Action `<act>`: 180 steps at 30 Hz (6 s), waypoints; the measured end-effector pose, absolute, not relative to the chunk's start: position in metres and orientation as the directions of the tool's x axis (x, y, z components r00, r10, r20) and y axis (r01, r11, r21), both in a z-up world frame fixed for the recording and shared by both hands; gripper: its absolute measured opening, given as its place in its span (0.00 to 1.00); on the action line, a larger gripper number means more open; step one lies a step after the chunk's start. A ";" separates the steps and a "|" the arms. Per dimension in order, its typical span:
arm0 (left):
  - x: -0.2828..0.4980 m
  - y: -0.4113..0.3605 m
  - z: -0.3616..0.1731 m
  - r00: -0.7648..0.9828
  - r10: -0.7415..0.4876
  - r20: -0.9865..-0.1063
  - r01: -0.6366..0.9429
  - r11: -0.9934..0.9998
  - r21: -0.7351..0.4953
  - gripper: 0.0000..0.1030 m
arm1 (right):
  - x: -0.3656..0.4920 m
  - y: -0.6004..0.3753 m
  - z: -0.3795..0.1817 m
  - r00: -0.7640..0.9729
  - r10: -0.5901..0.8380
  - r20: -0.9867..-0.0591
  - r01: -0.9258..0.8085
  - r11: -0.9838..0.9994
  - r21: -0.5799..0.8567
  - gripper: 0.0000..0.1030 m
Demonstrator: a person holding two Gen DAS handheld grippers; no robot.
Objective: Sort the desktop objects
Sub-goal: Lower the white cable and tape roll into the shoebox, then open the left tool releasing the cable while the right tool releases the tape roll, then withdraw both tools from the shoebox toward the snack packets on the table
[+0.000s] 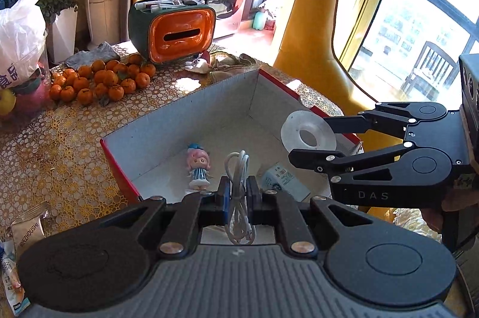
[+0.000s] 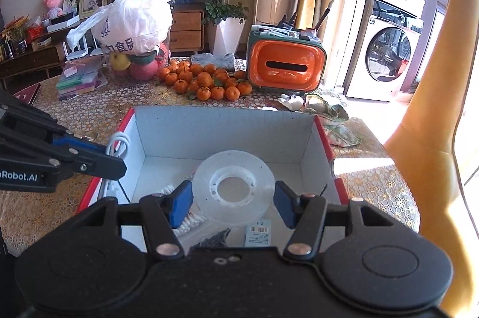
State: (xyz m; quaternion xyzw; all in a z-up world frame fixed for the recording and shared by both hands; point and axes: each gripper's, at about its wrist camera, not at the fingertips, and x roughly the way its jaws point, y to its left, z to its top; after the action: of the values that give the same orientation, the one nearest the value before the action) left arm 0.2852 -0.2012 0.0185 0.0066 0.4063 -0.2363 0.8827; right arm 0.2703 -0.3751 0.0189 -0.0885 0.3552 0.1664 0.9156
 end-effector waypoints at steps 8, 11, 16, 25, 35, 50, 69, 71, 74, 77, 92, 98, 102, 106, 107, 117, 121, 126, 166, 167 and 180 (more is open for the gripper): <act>0.304 -0.218 -0.005 0.507 -0.377 -0.775 0.434 0.889 -0.148 0.09 | 0.300 -0.374 0.003 0.673 0.201 -0.712 -0.352 0.933 -0.070 0.57; 0.310 -0.224 -0.014 0.485 -0.360 -0.797 0.442 0.887 -0.132 0.09 | 0.310 -0.373 -0.002 0.658 0.196 -0.727 -0.347 0.936 -0.062 0.57; 0.317 -0.229 -0.028 0.453 -0.337 -0.826 0.446 0.887 -0.117 0.09 | 0.327 -0.370 -0.013 0.632 0.183 -0.753 -0.332 0.942 -0.050 0.57; 0.328 -0.235 -0.043 0.413 -0.281 -0.866 0.454 0.888 -0.071 0.09 | 0.348 -0.357 -0.039 0.584 0.158 -0.796 -0.341 0.938 -0.064 0.57; 0.338 -0.241 -0.055 0.378 -0.240 -0.894 0.472 0.881 -0.037 0.09 | 0.370 -0.341 -0.057 0.512 0.109 -0.852 -0.348 0.933 -0.089 0.57; 0.349 -0.250 -0.071 0.317 -0.231 -0.920 0.496 0.867 -0.046 0.09 | 0.400 -0.333 -0.073 0.365 0.112 -0.924 -0.354 0.935 -0.027 0.57; 0.351 -0.244 -0.080 0.309 -0.252 -0.917 0.482 0.873 -0.077 0.09 | 0.403 -0.328 -0.087 0.325 0.106 -0.940 -0.352 0.936 -0.016 0.62; 0.349 -0.243 -0.078 0.316 -0.249 -0.915 0.479 0.875 -0.073 0.09 | 0.402 -0.328 -0.086 0.329 0.108 -0.938 -0.348 0.937 -0.014 0.62; 0.348 -0.240 -0.074 0.328 -0.255 -0.910 0.467 0.881 -0.078 0.09 | 0.402 -0.329 -0.082 0.339 0.112 -0.934 -0.339 0.941 -0.011 0.62; 0.345 -0.239 -0.069 0.336 -0.253 -0.907 0.464 0.883 -0.075 0.09 | 0.399 -0.331 -0.077 0.346 0.124 -0.930 -0.334 0.943 0.001 0.62; 0.316 -0.232 -0.032 0.395 -0.272 -0.878 0.455 0.887 -0.071 0.09 | 0.375 -0.333 -0.045 0.393 0.141 -0.909 -0.334 0.943 0.002 0.62; 0.301 -0.228 -0.017 0.416 -0.281 -0.865 0.460 0.885 -0.066 0.09 | 0.362 -0.333 -0.031 0.414 0.145 -0.898 -0.335 0.942 -0.002 0.62; 0.291 -0.224 -0.007 0.431 -0.285 -0.856 0.459 0.886 -0.064 0.09 | 0.353 -0.334 -0.021 0.427 0.146 -0.892 -0.333 0.943 -0.005 0.62; 0.280 -0.219 0.002 0.443 -0.295 -0.847 0.459 0.886 -0.068 0.09 | 0.341 -0.334 -0.008 0.447 0.155 -0.881 -0.337 0.942 -0.005 0.62; 0.276 -0.217 0.004 0.446 -0.297 -0.844 0.459 0.886 -0.069 0.09 | 0.337 -0.334 -0.006 0.451 0.161 -0.878 -0.338 0.941 -0.001 0.62; 0.246 -0.199 0.025 0.479 -0.316 -0.819 0.458 0.886 -0.074 0.09 | 0.305 -0.338 0.018 0.480 0.205 -0.853 -0.345 0.938 0.032 0.63; 0.235 -0.193 0.032 0.493 -0.323 -0.808 0.452 0.888 -0.080 0.10 | 0.293 -0.338 0.027 0.492 0.222 -0.842 -0.350 0.936 0.042 0.64; 0.223 -0.182 0.037 0.507 -0.320 -0.800 0.439 0.895 -0.080 0.10 | 0.279 -0.337 0.033 0.501 0.238 -0.832 -0.352 0.934 0.055 0.64; 0.156 -0.057 0.027 0.663 -0.202 -0.721 0.217 0.973 -0.074 1.00 | 0.194 -0.267 0.051 0.579 0.341 -0.741 -0.410 0.907 0.097 0.71; 0.155 -0.052 0.027 0.669 -0.193 -0.718 0.203 0.976 -0.073 1.00 | 0.193 -0.264 0.051 0.577 0.344 -0.740 -0.414 0.905 0.098 0.71; 0.152 0.024 0.021 0.679 -0.115 -0.725 0.083 0.993 -0.080 1.00 | 0.192 -0.207 0.040 0.541 0.377 -0.751 -0.479 0.873 0.094 0.71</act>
State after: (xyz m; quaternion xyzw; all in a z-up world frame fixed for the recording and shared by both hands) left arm 0.1524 0.0237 0.0208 -0.0204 0.3969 -0.0539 0.9161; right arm 0.1922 -0.2072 0.0402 -0.0616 0.4119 0.2444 0.8757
